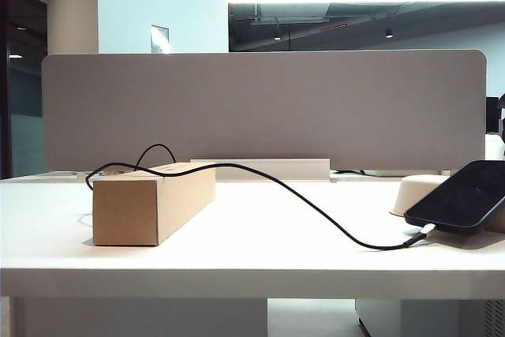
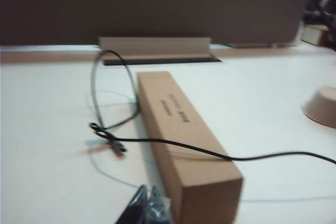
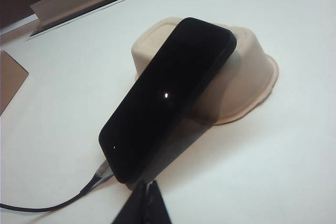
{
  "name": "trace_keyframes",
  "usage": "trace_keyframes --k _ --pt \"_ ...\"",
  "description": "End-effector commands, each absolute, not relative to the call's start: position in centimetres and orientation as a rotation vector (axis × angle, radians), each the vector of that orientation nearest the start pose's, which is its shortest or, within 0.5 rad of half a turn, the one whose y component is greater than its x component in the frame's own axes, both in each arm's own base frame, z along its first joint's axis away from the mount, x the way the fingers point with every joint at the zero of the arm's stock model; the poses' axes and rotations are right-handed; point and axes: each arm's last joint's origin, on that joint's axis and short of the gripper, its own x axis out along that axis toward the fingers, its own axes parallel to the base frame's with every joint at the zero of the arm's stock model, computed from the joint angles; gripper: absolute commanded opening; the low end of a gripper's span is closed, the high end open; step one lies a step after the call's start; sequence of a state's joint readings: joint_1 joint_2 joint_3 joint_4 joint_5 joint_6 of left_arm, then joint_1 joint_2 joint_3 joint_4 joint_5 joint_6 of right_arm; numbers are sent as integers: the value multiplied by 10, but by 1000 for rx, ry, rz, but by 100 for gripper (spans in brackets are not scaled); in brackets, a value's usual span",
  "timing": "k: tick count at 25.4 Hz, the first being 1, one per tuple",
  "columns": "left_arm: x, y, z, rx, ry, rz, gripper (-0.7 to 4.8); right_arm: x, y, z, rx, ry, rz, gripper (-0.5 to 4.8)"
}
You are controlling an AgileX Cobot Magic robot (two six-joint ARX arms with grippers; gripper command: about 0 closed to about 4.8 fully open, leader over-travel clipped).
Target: Pick up the charging cable and the phone, plug the charging cable into the charging port on the phone, and finally place them back on the table.
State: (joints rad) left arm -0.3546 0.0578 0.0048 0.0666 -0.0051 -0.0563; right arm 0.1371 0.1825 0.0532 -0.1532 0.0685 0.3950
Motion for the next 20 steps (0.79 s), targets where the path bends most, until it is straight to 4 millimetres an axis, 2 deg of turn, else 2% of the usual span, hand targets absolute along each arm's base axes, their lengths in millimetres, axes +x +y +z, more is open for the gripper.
trace_keyframes --k 1,6,20 --pt "92 -33 169 -24 -31 -313 -6 104 12 154 361 274 5 -5" --pt "92 -31 170 -20 -41 -252 -6 104 11 154 358 272 -12 -5" --pt "92 -30 178 22 -131 -231 -6 103 11 152 356 289 -17 -5"
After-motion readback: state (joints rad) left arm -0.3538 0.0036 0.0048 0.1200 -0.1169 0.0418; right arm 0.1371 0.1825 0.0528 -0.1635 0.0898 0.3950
